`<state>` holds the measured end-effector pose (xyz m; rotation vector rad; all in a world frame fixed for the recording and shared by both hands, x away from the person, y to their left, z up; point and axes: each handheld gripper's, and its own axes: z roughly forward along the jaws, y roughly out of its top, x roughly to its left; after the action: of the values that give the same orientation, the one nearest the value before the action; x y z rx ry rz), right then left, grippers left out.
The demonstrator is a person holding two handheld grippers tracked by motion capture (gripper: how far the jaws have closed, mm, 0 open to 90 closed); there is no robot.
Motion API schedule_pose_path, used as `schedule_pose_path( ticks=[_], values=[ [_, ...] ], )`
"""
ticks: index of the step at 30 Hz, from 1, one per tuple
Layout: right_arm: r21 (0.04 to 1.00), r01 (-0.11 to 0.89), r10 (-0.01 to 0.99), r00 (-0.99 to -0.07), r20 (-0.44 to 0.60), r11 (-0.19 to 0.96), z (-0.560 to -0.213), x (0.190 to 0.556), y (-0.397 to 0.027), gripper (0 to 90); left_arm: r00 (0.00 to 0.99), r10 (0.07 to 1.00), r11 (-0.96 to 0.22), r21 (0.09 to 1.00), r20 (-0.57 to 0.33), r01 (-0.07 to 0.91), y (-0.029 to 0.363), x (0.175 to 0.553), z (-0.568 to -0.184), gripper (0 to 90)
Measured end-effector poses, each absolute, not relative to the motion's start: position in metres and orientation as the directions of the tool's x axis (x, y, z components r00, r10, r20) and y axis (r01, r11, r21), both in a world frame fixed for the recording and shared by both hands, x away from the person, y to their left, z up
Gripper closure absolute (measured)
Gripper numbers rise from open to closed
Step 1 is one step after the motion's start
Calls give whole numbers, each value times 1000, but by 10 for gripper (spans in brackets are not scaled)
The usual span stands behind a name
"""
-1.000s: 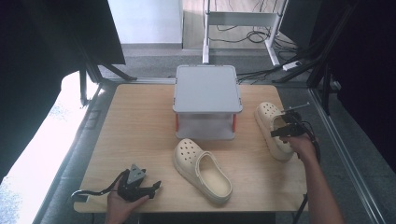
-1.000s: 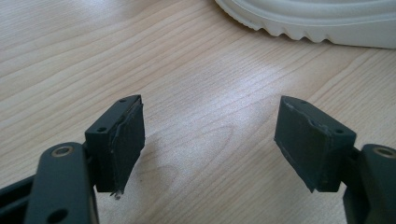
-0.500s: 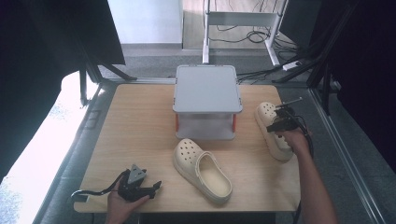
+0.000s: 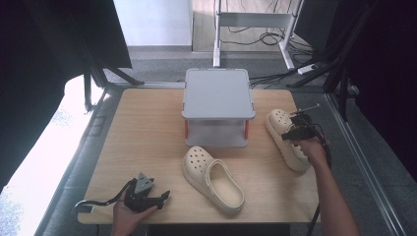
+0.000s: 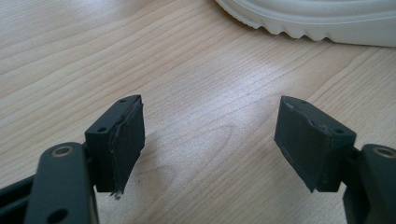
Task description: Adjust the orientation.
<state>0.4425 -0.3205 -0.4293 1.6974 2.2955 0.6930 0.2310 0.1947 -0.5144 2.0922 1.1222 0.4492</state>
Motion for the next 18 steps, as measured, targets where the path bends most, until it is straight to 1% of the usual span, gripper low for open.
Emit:
schedule_pose_path(
  ticks=[1,2,4,5,6,7,8,11,12,16,18],
  values=[
    [482,846,941,-319,112,229,-429,443,-320,781,562,827,-371,726,-27,580,195,231,-514,248],
    [495,831,929,-353,115,254,-426,431,-318,781,562,826,-370,726,-28,580,195,231,-514,248],
    [499,824,925,-364,106,267,-425,426,-317,782,562,827,-370,726,-28,580,195,231,-514,248],
    [507,815,922,-377,94,281,-424,420,-315,782,562,827,-369,726,-28,580,195,231,-514,248],
    [515,798,908,-411,83,314,-420,407,-311,782,562,826,-368,726,-30,581,195,231,-514,248],
    [515,798,908,-411,83,314,-420,407,-311,782,562,826,-368,726,-31,580,195,231,-514,248],
    [525,786,900,-428,80,327,-417,396,-306,781,561,827,-365,729,-31,579,195,231,-513,248],
    [535,770,887,-455,75,349,-414,387,-302,781,560,828,-364,730,-31,579,195,230,-513,248],
    [549,747,874,-482,60,374,-412,375,-296,781,560,828,-365,729,-30,579,195,231,-513,248],
    [563,725,857,-512,54,397,-410,363,-289,781,562,826,-367,726,-32,581,195,231,-514,248],
    [572,703,836,-547,53,424,-409,354,-279,781,562,826,-367,726,-32,581,194,231,-514,248]
  ],
)
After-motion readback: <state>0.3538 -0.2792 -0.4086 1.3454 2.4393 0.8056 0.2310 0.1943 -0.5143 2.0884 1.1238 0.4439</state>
